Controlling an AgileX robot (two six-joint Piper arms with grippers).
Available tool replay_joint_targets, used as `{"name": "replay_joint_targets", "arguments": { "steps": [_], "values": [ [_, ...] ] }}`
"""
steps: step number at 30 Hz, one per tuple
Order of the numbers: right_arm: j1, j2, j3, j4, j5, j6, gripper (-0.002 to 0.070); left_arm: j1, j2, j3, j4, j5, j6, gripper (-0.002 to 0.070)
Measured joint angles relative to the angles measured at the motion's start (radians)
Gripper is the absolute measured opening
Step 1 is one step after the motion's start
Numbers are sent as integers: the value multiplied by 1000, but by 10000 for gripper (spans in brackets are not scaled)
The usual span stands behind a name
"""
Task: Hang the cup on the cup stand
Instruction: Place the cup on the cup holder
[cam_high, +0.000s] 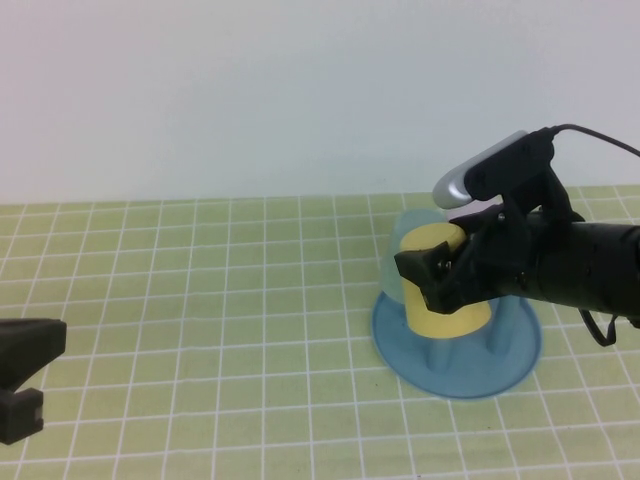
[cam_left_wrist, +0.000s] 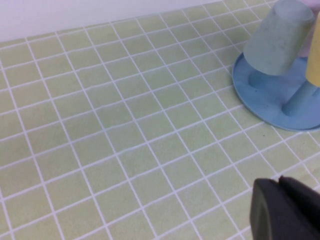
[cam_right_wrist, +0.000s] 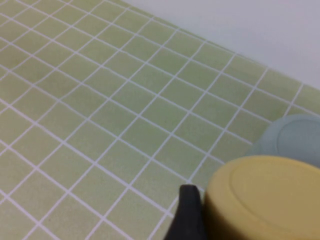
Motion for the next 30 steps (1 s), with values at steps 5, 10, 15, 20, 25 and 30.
{"name": "replay_joint_targets", "arguments": {
  "steps": [5, 10, 15, 20, 25, 30],
  "values": [
    [0, 0, 0, 0, 7, -2, 581, 0, 0, 0, 0, 2, 15, 0],
    [0, 0, 0, 0, 11, -2, 650, 0, 0, 0, 0, 2, 15, 0],
    [0, 0, 0, 0, 11, -2, 686, 0, 0, 0, -2, 6, 15, 0],
    [0, 0, 0, 3, 14, -2, 692, 0, 0, 0, -2, 19, 15, 0],
    [0, 0, 0, 2, 23, 39, 562, 0, 0, 0, -2, 82, 21, -1],
    [0, -27, 0, -2, 42, 64, 195, 0, -15, 3, -2, 146, 21, 0]
  ]
}}
